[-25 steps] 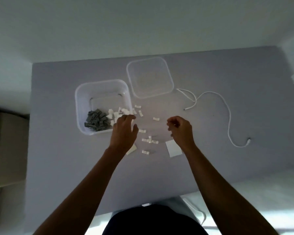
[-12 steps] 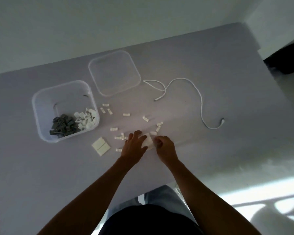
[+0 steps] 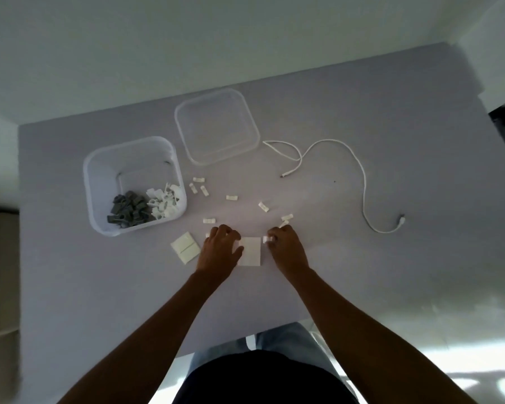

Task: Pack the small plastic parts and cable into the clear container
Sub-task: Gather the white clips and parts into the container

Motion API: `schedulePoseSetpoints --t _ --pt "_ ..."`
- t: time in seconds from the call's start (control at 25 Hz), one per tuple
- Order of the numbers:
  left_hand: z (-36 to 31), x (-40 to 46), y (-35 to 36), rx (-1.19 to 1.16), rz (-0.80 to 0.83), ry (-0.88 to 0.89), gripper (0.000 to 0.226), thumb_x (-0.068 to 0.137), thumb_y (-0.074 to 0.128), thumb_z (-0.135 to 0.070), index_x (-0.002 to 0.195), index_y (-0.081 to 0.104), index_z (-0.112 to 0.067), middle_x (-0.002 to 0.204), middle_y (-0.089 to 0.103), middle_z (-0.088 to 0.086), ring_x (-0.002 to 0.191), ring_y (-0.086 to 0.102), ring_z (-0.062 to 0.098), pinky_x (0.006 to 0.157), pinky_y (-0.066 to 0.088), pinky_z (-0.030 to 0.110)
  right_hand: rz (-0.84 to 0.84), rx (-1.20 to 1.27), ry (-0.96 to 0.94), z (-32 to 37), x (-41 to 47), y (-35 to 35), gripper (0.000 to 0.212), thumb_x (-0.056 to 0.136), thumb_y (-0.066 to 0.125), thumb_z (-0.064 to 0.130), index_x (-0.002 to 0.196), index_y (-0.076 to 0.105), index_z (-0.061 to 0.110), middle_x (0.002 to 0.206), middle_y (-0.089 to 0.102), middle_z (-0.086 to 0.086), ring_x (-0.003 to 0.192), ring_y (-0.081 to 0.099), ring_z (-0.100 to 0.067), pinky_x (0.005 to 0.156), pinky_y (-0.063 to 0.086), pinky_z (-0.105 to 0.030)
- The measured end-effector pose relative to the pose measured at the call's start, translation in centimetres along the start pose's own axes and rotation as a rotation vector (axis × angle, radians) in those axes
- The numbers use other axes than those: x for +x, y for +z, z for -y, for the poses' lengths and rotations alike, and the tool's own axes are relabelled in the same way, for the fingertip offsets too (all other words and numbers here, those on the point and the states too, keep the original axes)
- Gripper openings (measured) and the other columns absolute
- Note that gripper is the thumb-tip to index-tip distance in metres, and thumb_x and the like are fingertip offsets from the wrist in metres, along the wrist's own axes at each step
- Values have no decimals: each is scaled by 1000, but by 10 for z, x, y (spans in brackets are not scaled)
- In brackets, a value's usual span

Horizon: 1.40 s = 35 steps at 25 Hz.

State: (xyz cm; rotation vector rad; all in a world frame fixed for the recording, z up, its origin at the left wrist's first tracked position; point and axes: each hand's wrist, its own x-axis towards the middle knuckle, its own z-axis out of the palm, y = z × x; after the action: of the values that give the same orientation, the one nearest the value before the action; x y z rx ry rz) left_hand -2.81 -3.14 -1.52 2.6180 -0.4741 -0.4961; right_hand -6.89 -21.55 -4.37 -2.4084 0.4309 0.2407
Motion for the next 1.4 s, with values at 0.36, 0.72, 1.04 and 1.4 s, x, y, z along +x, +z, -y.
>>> schedulePoseSetpoints --t 0.36,0.72,1.04,1.4 --pt "72 2 -93 -64 -429 -267 27 82 71 -28 104 64 -14 108 63 8 105 54 31 88 46 44 100 305 -220 144 46 -6 27 89 67 36 106 66 15 94 69 6 72 61 -7 66 47 -9" --pt "143 -10 -107 -53 -234 -263 22 83 69 -42 94 72 -23 110 70 0 108 61 22 92 49 44 206 -489 -543 230 103 54 19 84 67 19 103 73 17 103 65 -6 104 50 -27 85 43 -40" --pt "156 -8 -105 -97 -261 -280 22 80 74 -38 94 73 -22 108 71 1 105 62 23 89 49 44 177 27 -497 214 101 38 25 88 59 9 112 66 13 109 62 -6 107 53 -20 87 49 -30" --pt "116 -14 -101 -104 -482 -105 26 83 72 -28 102 62 -13 103 61 5 99 56 23 85 47 37 322 -256 -353 106 32 48 59 81 72 28 136 50 30 136 43 -5 121 40 -25 94 51 -38"
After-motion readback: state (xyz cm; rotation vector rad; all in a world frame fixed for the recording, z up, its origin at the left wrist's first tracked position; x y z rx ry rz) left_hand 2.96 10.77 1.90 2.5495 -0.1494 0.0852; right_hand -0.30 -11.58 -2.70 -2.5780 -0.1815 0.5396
